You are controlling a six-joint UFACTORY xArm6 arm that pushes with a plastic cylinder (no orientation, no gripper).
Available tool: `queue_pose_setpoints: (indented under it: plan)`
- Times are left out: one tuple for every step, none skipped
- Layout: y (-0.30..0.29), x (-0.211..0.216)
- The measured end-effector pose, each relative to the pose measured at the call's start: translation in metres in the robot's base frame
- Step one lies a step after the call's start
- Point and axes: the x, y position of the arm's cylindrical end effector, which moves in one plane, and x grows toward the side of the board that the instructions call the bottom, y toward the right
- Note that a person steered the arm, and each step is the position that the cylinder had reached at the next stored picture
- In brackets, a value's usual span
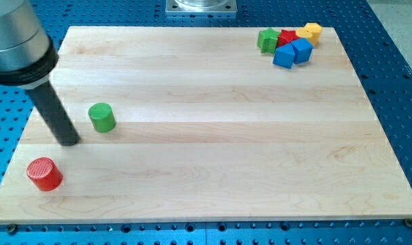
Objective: Push the green circle into the blue triangle
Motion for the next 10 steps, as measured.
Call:
queue_pose_setpoints:
  plan:
    - [0.035, -0.031]
    - [0.073, -0.032]
    - [0.093, -0.052]
    - [0.119, -0.072]
    - [0.16, -0.072]
    - [0.19, -0.102]
    - [0.234, -0.136]
    - [0.272, -0.157]
    - [0.283, -0.157]
    - [0.307, -0.158]
